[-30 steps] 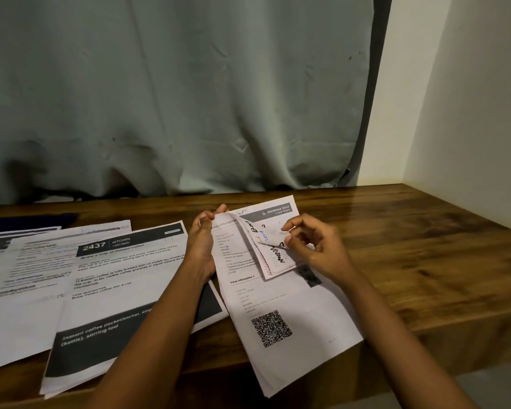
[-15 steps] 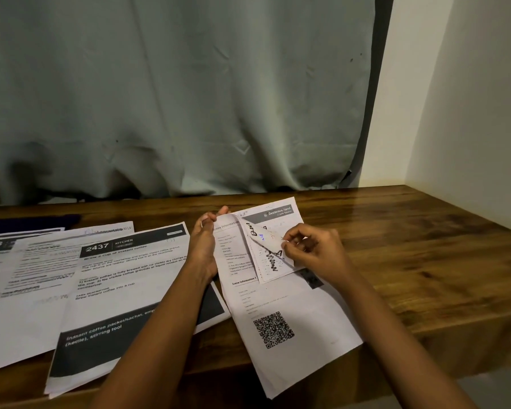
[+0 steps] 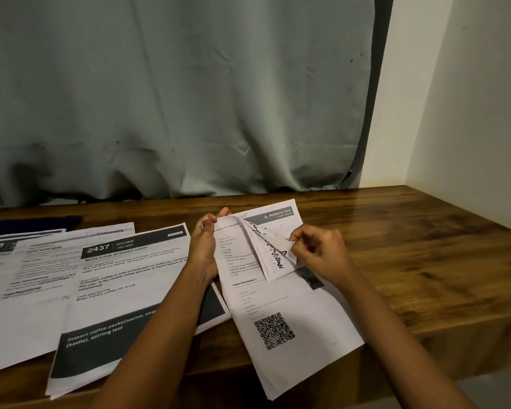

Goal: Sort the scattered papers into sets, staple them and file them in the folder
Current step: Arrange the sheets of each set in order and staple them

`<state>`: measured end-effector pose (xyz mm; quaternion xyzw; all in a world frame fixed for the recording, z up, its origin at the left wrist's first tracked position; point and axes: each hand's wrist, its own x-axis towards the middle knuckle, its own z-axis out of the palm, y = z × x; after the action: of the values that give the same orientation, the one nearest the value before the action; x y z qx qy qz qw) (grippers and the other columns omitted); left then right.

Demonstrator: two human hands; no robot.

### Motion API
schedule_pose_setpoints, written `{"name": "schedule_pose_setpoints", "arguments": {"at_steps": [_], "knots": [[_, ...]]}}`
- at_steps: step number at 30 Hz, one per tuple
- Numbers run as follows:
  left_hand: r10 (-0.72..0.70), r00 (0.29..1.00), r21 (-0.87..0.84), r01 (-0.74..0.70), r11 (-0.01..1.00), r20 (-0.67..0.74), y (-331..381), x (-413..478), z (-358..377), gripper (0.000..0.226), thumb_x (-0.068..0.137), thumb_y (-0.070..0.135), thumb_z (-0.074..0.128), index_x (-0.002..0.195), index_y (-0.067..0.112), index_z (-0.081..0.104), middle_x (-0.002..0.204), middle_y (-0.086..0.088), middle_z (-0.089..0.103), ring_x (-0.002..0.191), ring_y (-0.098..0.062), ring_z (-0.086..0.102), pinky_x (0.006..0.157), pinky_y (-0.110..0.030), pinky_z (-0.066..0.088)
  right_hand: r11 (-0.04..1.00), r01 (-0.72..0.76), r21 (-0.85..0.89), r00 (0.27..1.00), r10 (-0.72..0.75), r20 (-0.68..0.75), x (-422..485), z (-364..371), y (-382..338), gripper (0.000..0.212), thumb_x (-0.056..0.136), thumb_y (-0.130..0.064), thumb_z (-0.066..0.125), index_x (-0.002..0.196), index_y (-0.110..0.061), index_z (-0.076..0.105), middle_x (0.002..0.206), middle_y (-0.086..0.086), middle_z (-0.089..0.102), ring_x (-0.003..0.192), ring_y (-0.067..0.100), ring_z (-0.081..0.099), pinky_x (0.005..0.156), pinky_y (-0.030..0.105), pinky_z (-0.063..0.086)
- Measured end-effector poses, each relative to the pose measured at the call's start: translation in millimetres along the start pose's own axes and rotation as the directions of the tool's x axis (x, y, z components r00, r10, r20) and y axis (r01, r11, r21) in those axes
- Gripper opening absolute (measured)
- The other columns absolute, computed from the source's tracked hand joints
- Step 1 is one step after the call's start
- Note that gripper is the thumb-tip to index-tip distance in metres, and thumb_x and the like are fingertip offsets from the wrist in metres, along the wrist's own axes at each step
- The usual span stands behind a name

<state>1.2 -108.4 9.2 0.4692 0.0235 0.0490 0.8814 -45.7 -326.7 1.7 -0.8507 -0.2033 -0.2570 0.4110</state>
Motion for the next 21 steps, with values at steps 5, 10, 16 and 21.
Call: {"name": "schedule_pose_setpoints", "arguments": {"at_steps": [5,10,16,21], "knots": [[-0.02,1.0,0.012,0.02,1.0,-0.007,0,0,0,0.02,0.103,0.024,0.04,0.086,0.018,0.049,0.117,0.002,0.069,0.106,-0.023,0.065,0.094,-0.043,0.051,0.989,-0.042,0.139,0.992,0.057,-0.109,3,-3,0,0.021,0.093,-0.004,0.054,0.09,-0.023,0.063,0.085,0.005,0.068,0.076,0.022,0.065,0.062,0.034,0.057],[-0.002,1.0,0.036,0.002,0.999,-0.003,0,0,-2,0.027,0.104,0.027,0.036,0.082,0.017,0.046,0.109,0.008,0.07,0.104,-0.022,0.065,0.096,-0.044,0.049,0.933,-0.042,0.356,0.975,0.116,-0.191,11,-3,2,0.018,0.097,-0.005,0.048,0.1,-0.011,0.065,0.091,0.006,0.067,0.082,0.017,0.064,0.071,0.027,0.054],[-0.003,1.0,0.052,0.002,0.999,0.014,1,-2,-2,0.026,0.104,0.029,0.036,0.083,0.017,0.046,0.099,0.013,0.071,0.101,-0.023,0.066,0.091,-0.044,0.05,0.844,-0.125,0.522,0.979,0.192,-0.074,12,-6,5,0.033,0.091,-0.043,0.039,0.113,-0.027,0.058,0.112,-0.014,0.064,0.104,-0.003,0.06,0.083,0.011,0.047],[-0.005,1.0,0.058,0.003,0.998,0.03,3,-4,-2,0.027,0.104,0.03,0.036,0.082,0.017,0.046,0.104,0.012,0.071,0.103,-0.024,0.065,0.094,-0.047,0.049,0.897,-0.175,0.406,0.969,0.23,-0.091,26,-4,12,0.03,0.089,-0.03,0.06,0.115,-0.014,0.061,0.108,-0.002,0.068,0.101,0.011,0.064,0.087,0.024,0.052]]}}
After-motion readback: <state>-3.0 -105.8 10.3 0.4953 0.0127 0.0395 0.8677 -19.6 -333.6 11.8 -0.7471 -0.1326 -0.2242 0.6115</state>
